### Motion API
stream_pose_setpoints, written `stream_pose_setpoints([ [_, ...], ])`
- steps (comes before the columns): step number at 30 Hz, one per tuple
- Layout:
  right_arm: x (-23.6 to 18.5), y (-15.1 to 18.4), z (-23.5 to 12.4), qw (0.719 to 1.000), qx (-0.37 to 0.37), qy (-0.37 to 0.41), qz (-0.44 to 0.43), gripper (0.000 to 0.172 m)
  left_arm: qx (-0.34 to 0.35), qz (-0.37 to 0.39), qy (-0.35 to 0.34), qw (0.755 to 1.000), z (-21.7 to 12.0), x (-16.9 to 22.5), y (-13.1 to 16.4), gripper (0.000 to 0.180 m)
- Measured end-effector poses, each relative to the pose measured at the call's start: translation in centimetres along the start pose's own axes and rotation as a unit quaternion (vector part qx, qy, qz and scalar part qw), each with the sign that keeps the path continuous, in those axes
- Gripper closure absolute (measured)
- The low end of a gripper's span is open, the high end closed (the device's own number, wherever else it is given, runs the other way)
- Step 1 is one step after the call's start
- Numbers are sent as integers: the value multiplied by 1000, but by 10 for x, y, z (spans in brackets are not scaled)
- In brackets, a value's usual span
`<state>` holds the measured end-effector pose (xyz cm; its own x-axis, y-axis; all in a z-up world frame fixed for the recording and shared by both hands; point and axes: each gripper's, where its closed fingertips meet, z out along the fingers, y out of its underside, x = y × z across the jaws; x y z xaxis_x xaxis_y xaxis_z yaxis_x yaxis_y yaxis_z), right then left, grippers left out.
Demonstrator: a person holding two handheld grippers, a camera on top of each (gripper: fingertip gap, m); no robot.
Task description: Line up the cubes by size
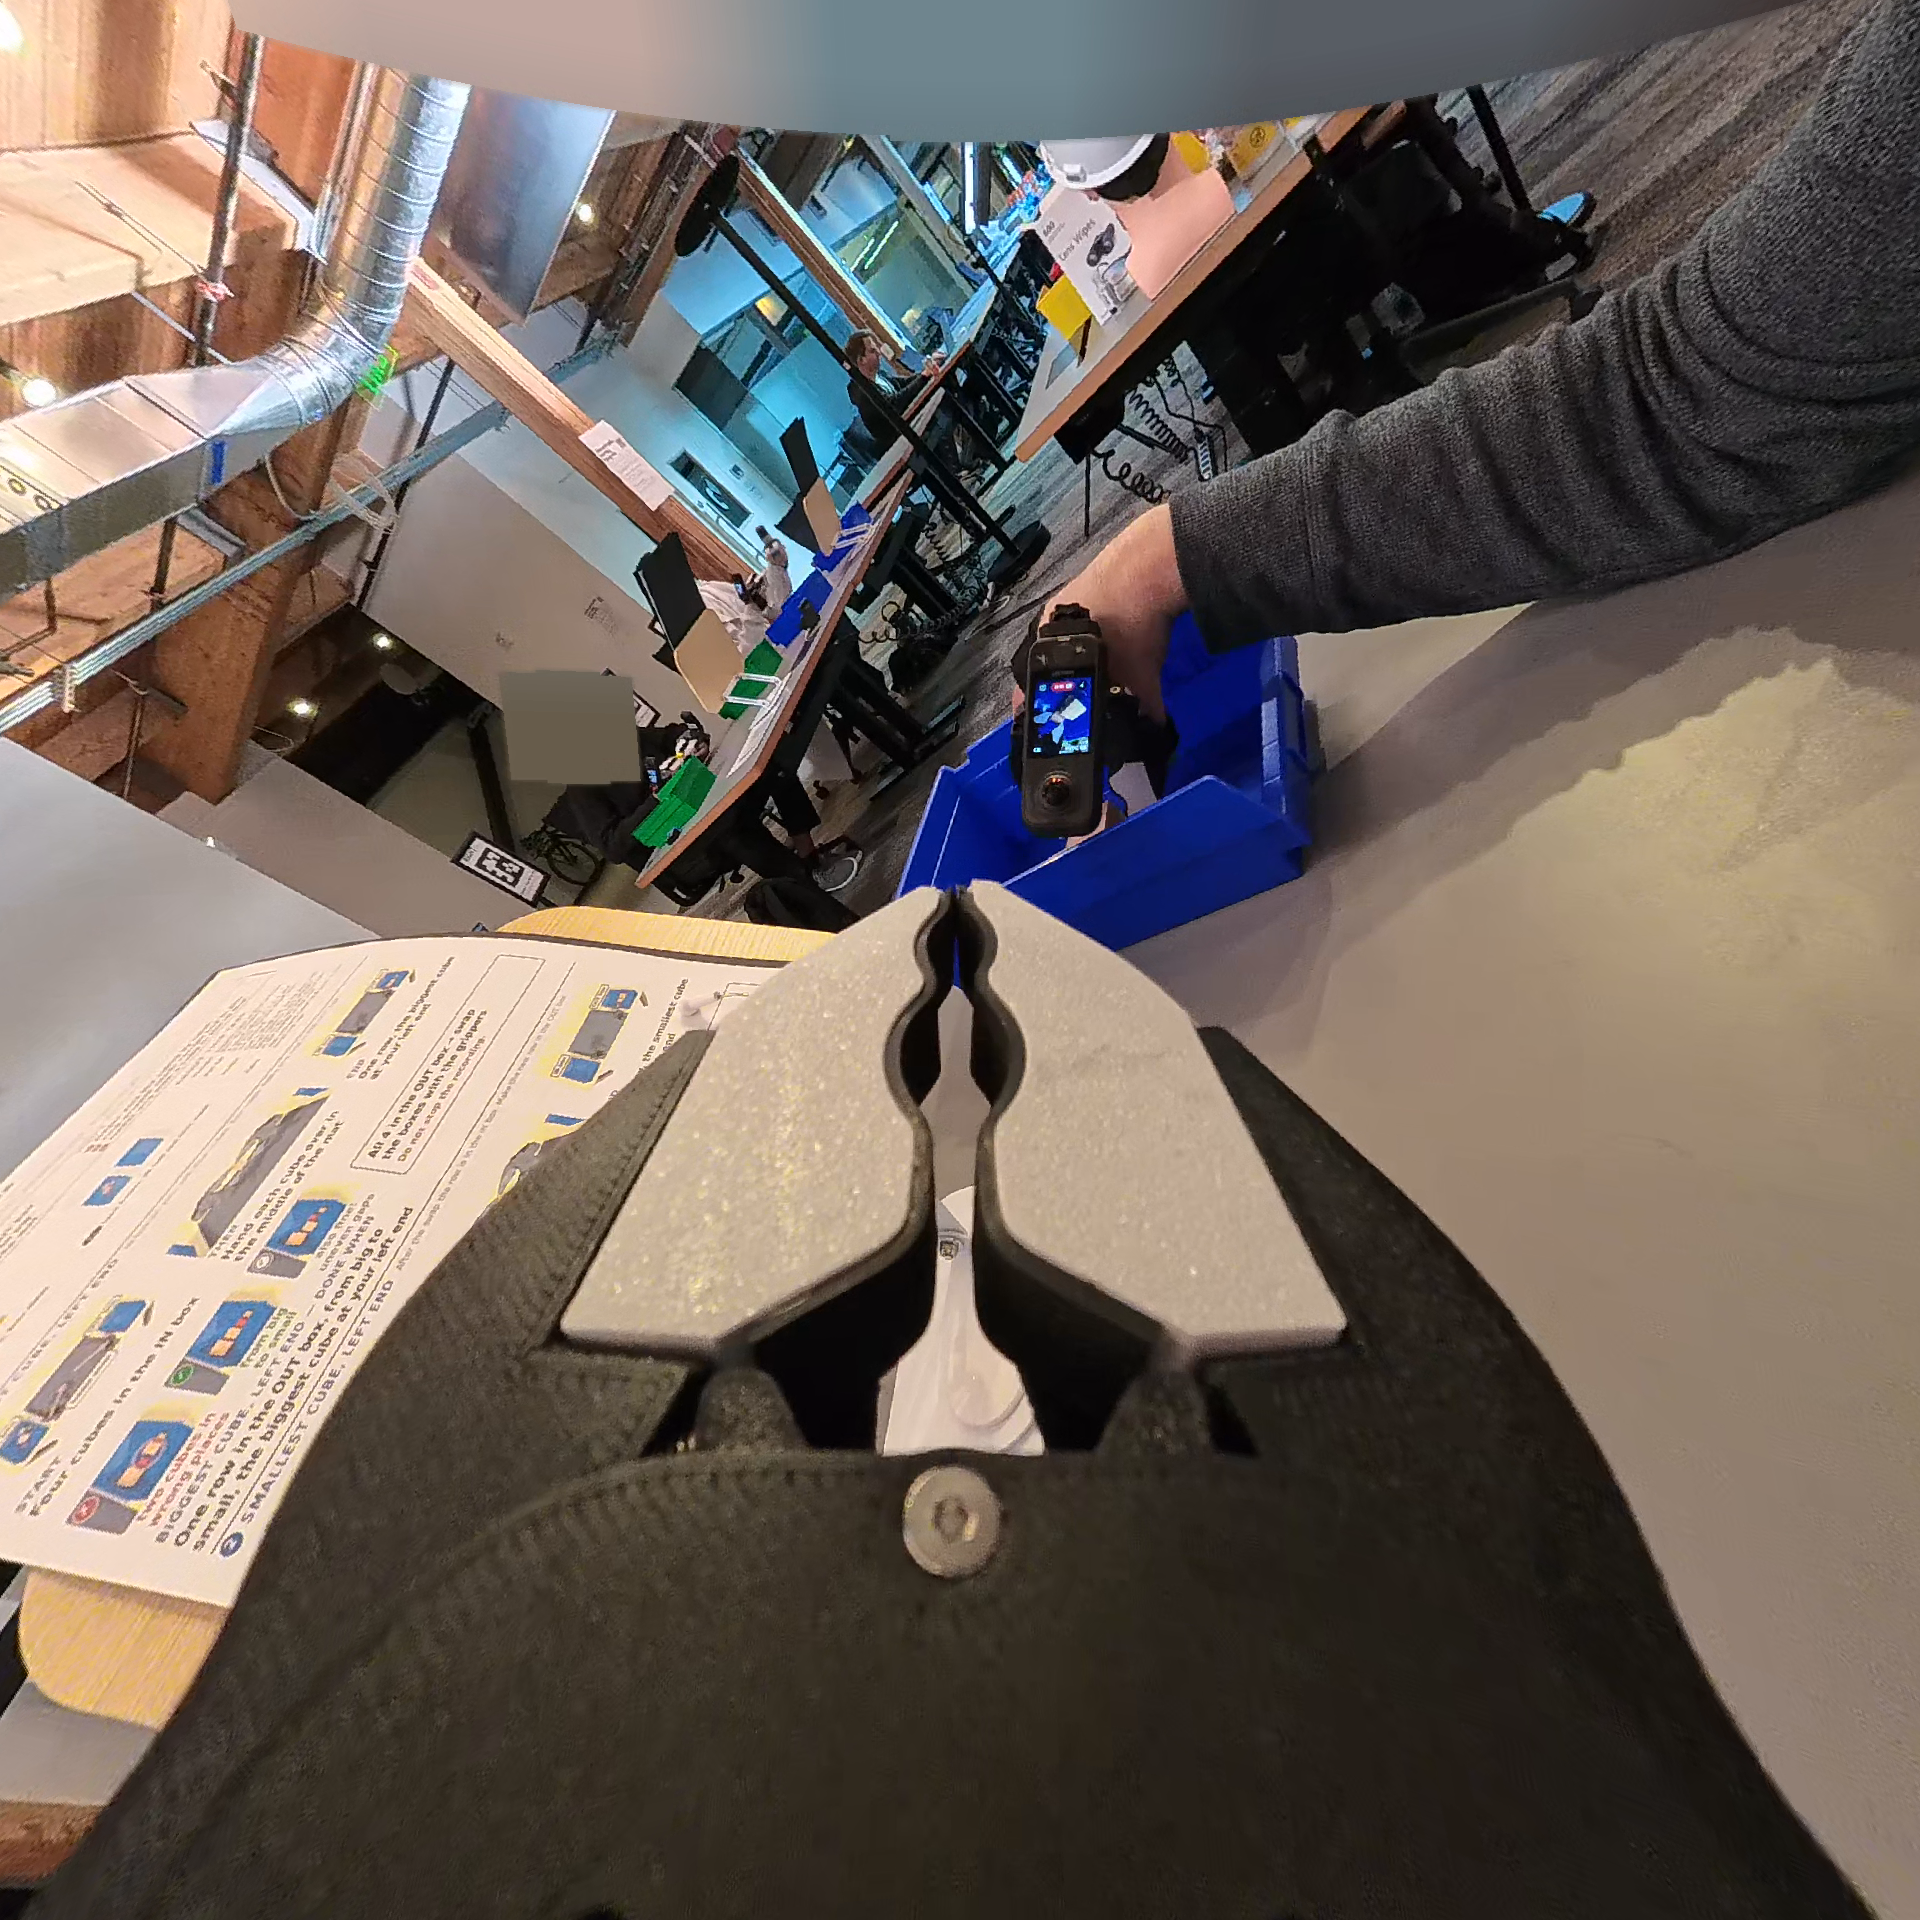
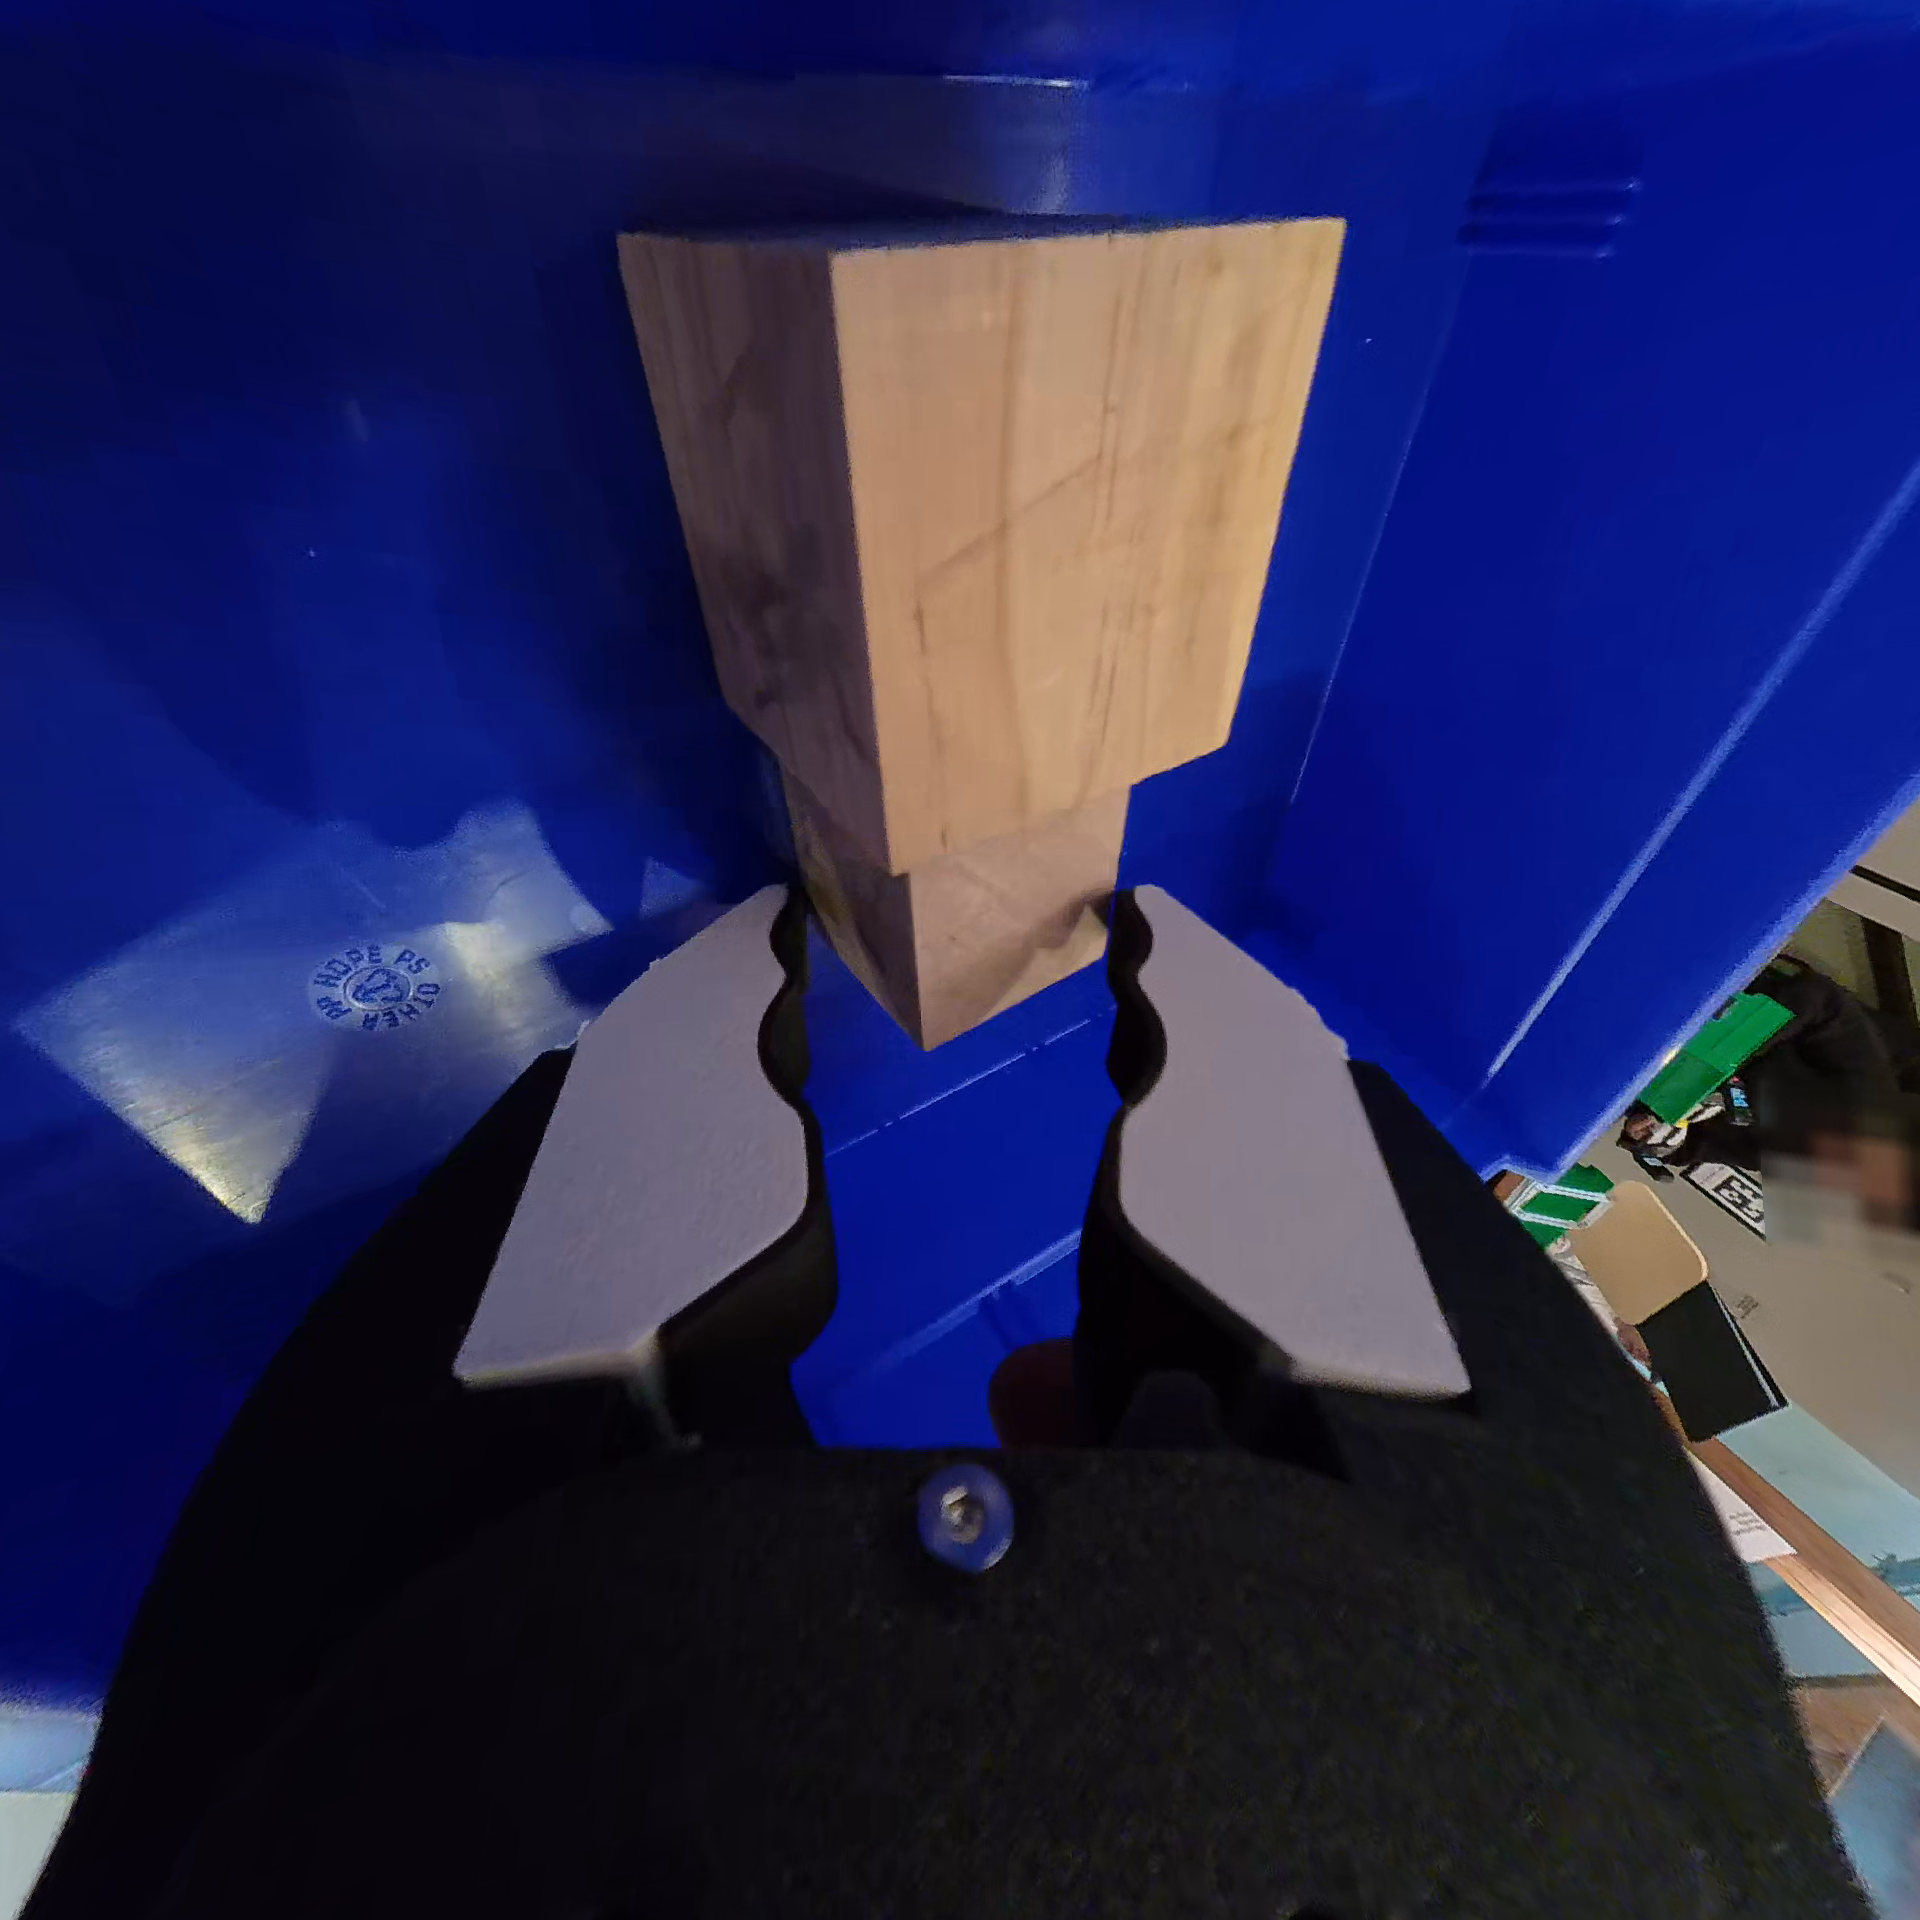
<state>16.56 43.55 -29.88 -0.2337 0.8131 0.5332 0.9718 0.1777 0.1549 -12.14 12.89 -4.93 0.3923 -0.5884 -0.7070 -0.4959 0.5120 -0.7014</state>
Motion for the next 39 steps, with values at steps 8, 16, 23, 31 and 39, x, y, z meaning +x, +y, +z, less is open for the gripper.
stream_pose_setpoints([
  [8,4,2,-2,1000,-3,10,2,118,-4,3,1,1000,1,1,1,180],
  [16,31,7,-41,996,11,78,42,123,-28,23,-25,999,-10,-12,4,180],
  [23,22,13,-30,997,-6,58,47,128,-16,22,-42,999,-23,-21,-6,180],
  [31,17,9,-20,998,21,37,43,129,-20,25,-38,999,-20,-18,-4,180],
  [39,10,3,-14,999,14,25,33,134,-23,29,-31,999,-15,-13,-4,180],
])
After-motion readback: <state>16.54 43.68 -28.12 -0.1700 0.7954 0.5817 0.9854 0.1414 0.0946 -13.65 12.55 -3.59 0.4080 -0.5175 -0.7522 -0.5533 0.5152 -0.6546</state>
